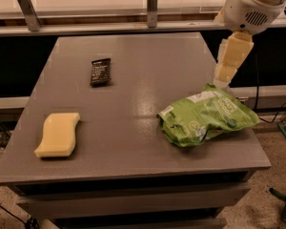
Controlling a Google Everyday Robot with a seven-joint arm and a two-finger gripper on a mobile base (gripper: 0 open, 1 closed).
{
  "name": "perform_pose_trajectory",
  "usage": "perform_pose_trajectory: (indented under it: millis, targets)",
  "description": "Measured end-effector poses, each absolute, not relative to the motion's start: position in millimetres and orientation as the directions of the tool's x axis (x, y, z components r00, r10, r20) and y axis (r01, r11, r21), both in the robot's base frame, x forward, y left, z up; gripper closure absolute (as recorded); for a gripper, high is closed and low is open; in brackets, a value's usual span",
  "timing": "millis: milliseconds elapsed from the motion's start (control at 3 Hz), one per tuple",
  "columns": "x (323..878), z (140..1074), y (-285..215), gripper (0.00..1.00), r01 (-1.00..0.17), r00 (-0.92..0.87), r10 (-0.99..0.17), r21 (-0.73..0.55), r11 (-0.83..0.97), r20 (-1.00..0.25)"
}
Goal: Move rxbar chocolate near sponge
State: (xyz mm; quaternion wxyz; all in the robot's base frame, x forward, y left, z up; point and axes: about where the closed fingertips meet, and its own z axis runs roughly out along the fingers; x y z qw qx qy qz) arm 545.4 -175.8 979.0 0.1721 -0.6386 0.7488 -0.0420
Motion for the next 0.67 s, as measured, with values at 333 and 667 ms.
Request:
perform_pose_trajectory:
  millis: [333, 667]
  targets:
    - [545, 979, -176, 0.00, -0.942, -0.125, -0.971, -0.283, 0.181, -0.204]
    - [569, 972, -137, 0.00, -0.953, -0.050, -0.963, -0.276, 0.125, -0.263]
